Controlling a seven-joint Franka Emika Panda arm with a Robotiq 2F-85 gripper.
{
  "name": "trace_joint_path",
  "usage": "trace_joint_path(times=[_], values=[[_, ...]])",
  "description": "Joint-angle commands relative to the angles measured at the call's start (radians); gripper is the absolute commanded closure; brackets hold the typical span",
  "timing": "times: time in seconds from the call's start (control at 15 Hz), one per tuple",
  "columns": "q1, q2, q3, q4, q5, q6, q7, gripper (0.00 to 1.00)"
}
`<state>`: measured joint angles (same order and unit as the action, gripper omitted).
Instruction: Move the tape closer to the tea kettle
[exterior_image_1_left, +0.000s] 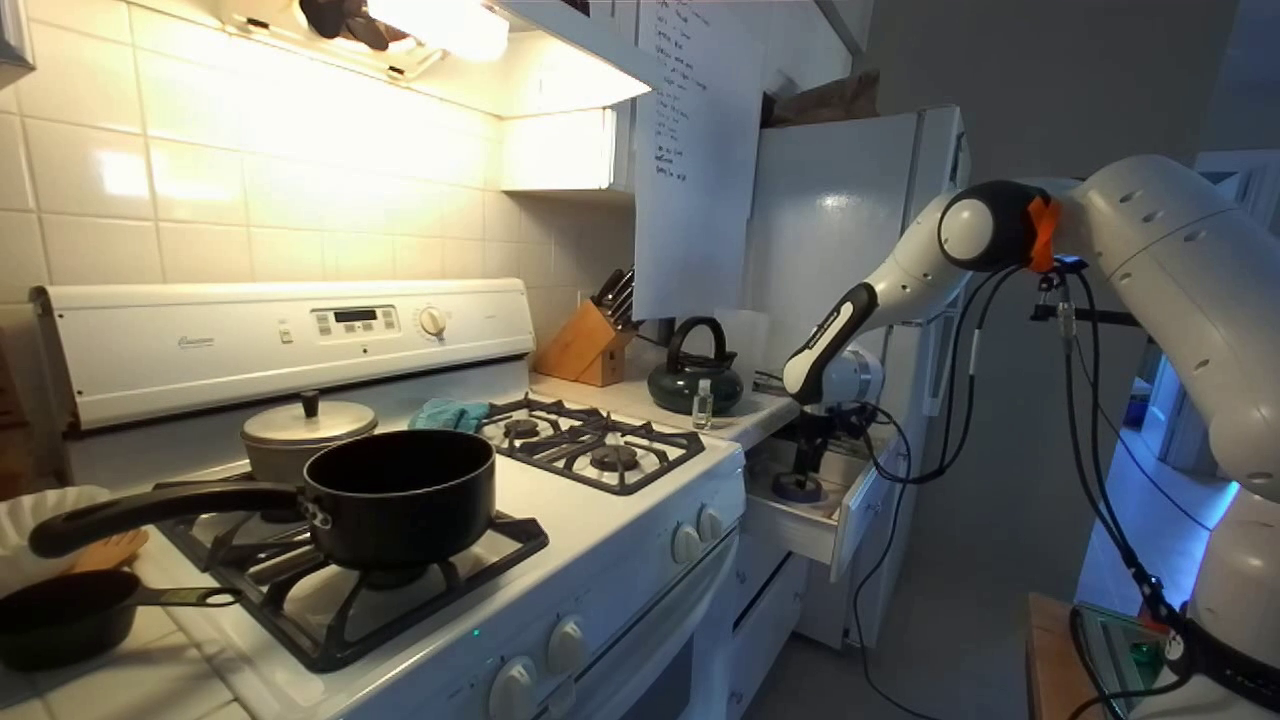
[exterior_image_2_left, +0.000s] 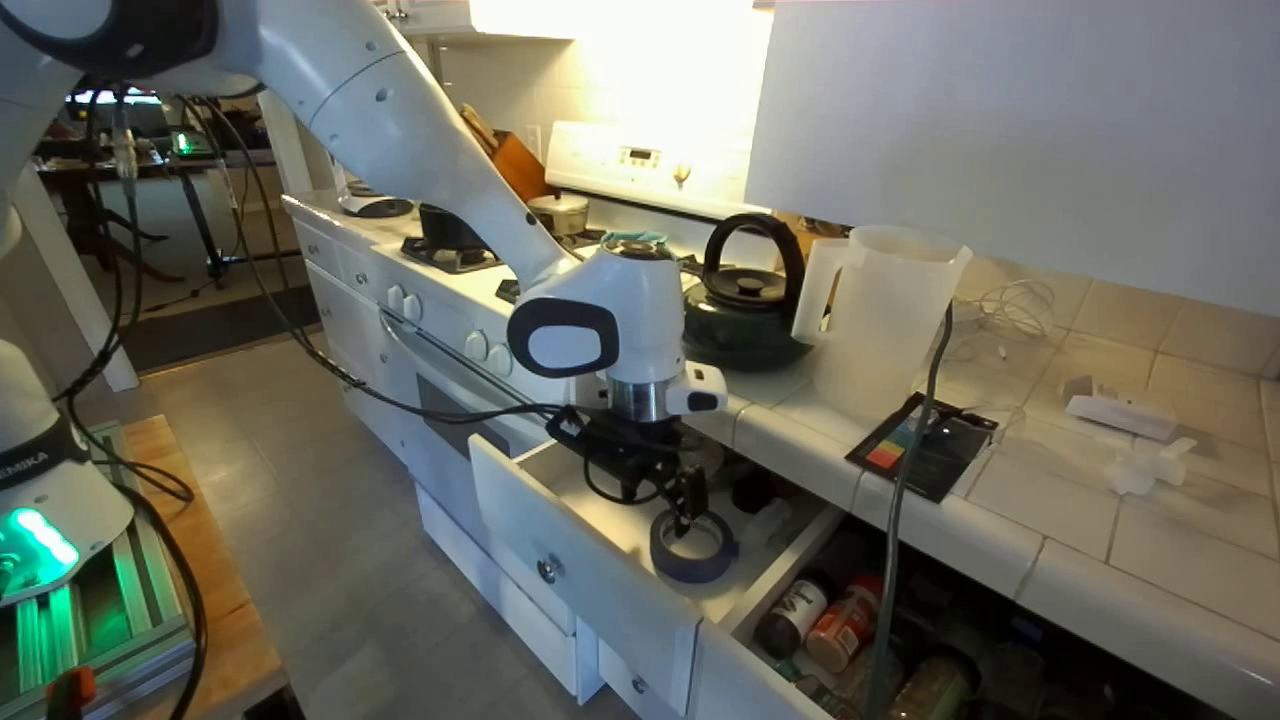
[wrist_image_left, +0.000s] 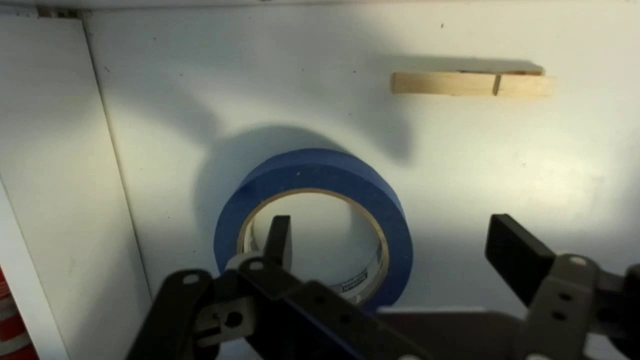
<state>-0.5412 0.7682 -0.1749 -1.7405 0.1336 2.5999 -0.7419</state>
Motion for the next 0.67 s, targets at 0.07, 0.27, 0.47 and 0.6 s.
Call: trace_joint_path(times=[0.07, 0.27, 0.47, 0.6], values=[[-0.021, 0.07, 0.011, 0.078, -0.047, 0.019, 0.052, 0.0], [-0.026, 0.087, 0.022, 0.102, -0.073, 0.053, 0.026, 0.0], [-0.028, 0.096, 0.036, 0.114, -0.098, 0.075, 0.019, 0.0], [-0.03, 0.096, 0.048, 0.108, -0.11, 0.082, 0.012, 0.0]])
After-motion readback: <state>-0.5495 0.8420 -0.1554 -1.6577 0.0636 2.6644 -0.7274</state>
